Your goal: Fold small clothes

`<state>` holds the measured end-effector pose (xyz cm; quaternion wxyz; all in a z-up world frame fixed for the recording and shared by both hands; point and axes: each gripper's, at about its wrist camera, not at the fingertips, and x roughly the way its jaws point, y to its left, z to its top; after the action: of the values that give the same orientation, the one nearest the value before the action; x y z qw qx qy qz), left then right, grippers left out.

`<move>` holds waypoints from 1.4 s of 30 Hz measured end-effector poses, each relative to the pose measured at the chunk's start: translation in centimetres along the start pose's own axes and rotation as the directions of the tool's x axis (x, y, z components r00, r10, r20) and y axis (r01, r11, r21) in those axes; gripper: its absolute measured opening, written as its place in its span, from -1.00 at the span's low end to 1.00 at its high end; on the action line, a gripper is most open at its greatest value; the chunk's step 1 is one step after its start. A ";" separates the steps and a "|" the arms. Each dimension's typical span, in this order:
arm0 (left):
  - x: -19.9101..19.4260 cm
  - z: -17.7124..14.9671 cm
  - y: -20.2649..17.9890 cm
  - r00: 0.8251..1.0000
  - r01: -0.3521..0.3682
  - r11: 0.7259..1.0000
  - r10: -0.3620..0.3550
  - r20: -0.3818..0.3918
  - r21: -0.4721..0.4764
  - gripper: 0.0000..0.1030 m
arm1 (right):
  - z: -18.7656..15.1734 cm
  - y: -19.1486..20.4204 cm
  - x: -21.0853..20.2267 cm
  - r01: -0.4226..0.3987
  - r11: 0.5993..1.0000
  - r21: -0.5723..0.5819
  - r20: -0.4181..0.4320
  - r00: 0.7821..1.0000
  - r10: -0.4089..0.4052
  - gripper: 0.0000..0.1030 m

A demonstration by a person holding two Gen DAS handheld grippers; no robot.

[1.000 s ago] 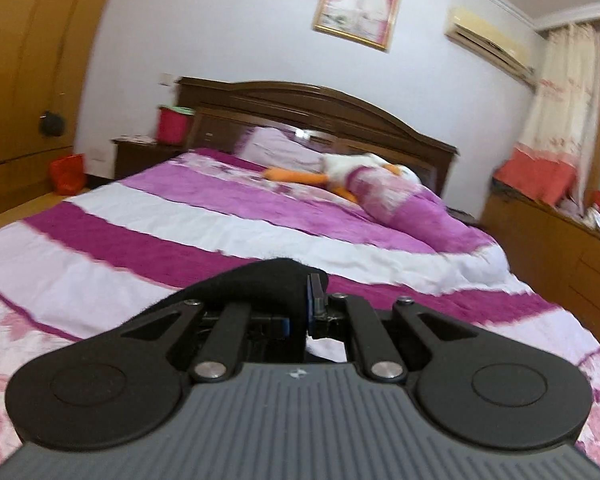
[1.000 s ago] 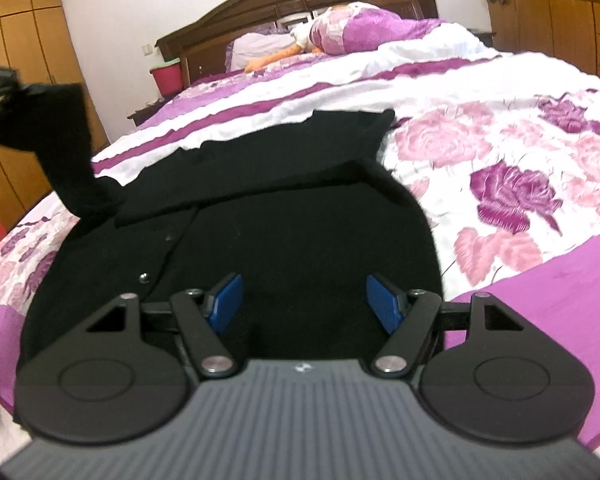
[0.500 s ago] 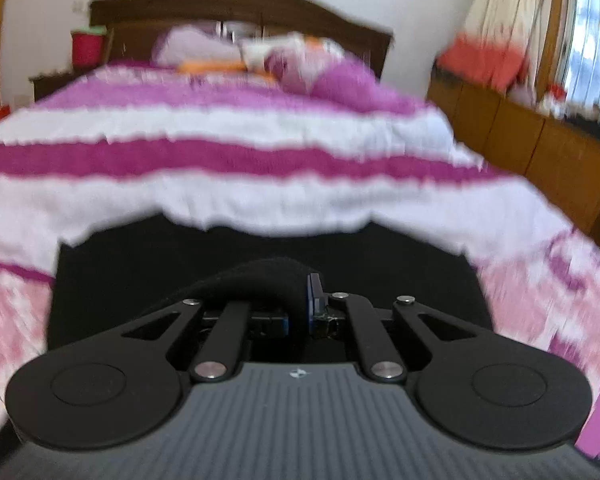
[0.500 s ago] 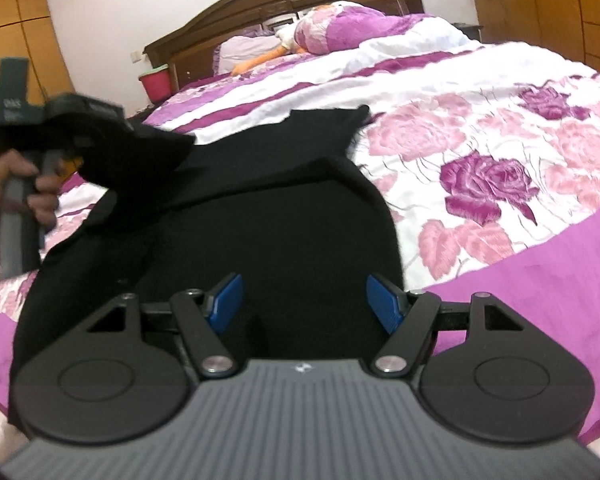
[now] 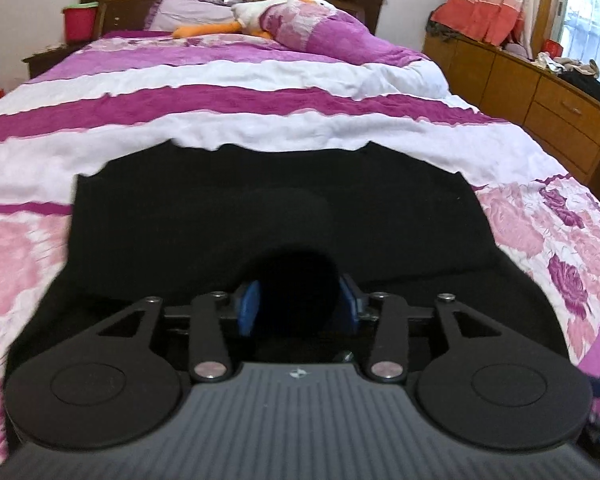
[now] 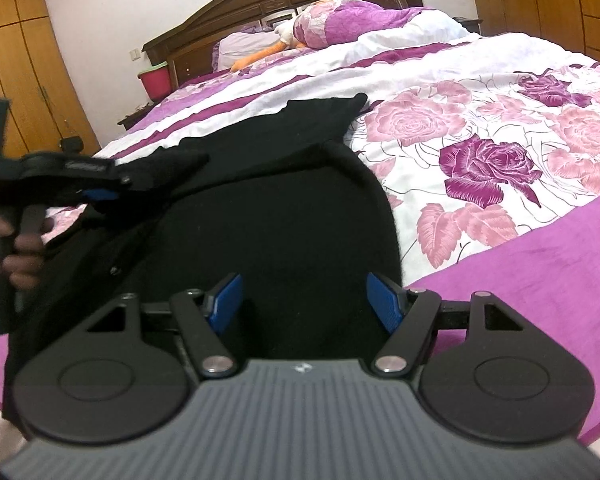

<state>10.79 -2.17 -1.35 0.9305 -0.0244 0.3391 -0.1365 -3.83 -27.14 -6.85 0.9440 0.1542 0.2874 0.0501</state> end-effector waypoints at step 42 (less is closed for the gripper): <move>-6.8 -9.0 11.2 0.963 -0.265 0.934 0.270 -0.012 -0.240 0.29 | 8.7 20.5 11.8 -0.306 0.928 -0.211 -0.067 0.952 0.299 0.36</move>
<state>2.70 10.82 -5.56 0.9341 -0.0918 0.3434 0.0336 10.69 -7.84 0.39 0.9312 0.0910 0.2686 0.2288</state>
